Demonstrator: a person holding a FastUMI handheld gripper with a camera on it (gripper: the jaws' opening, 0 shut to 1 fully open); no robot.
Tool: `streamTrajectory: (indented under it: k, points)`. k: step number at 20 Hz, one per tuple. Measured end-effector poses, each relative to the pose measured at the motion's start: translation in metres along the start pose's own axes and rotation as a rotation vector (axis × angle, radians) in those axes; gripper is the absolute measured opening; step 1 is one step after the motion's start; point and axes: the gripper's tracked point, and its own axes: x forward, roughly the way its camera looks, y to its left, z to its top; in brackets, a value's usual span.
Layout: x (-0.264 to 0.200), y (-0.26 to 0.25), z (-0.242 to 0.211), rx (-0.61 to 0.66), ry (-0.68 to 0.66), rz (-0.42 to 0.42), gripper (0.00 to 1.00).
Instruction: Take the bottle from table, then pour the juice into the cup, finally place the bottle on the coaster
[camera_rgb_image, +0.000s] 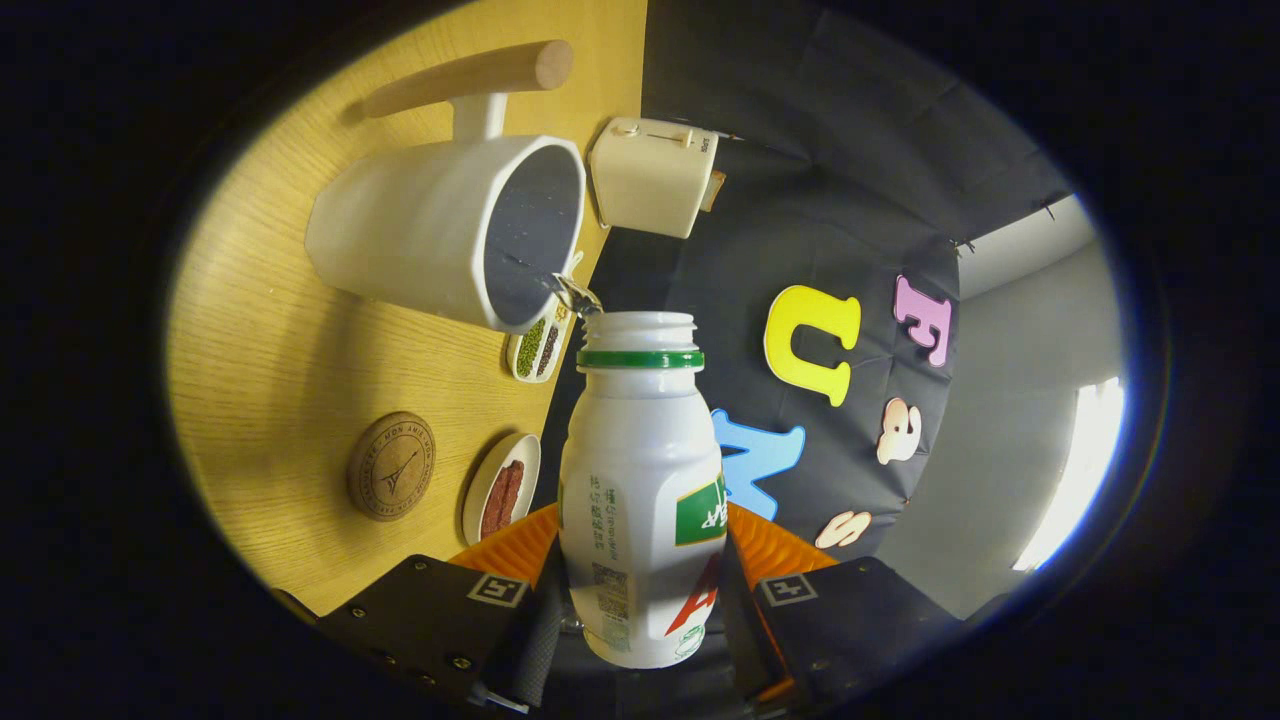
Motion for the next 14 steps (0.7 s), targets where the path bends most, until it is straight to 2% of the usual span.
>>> streamTrajectory:
  k: [14]
  points:
    - [-0.006, -0.021, 0.005, -0.105, -0.015, -0.050, 0.69]
